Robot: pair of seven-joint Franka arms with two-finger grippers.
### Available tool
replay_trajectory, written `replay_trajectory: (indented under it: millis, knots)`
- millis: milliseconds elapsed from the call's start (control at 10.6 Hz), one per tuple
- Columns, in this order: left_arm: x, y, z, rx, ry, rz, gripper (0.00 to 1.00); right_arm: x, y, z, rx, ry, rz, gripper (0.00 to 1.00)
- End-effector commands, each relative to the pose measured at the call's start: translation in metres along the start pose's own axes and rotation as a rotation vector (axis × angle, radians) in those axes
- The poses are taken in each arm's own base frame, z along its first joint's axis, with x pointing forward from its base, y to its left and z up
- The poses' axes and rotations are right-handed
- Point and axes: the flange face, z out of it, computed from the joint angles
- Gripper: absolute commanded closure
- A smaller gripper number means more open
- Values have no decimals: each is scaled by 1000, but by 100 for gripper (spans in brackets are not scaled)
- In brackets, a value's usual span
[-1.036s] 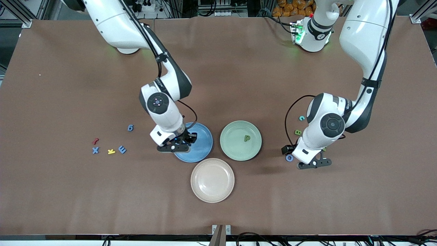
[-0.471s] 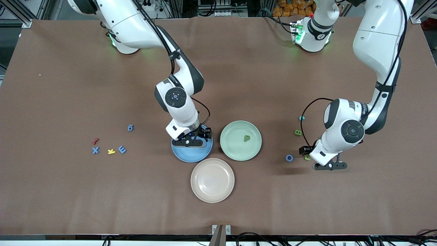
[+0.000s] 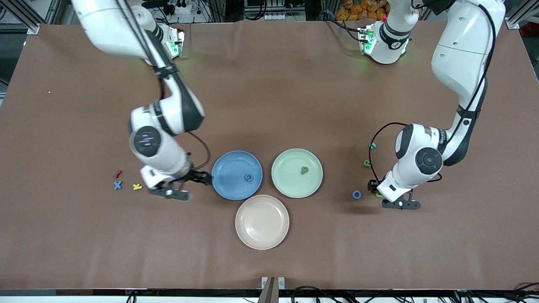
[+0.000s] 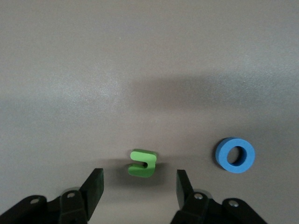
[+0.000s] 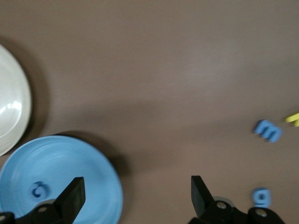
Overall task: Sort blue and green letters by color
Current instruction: 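Grasp the green u with the left gripper while the right gripper reaches blue g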
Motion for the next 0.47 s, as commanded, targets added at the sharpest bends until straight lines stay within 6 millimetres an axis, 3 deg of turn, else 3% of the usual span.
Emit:
replay_trajectory:
  millis: [0,94,188,283,377]
  knots:
    - [2,-13,4,6,21,58,29,6,105,-26,13,-27,3,0]
    - [2,-12,7,4,18,58,30,4,137,-27,12,-32,35,0]
    - [2,-11,9,3,22,60,37,-3,164,-24,10,-30,66,0]
    - [2,-7,10,0,22,62,38,-15,191,-8,15,-9,74,0]
    - [2,-6,11,1,20,58,38,-30,206,13,24,26,88,0]
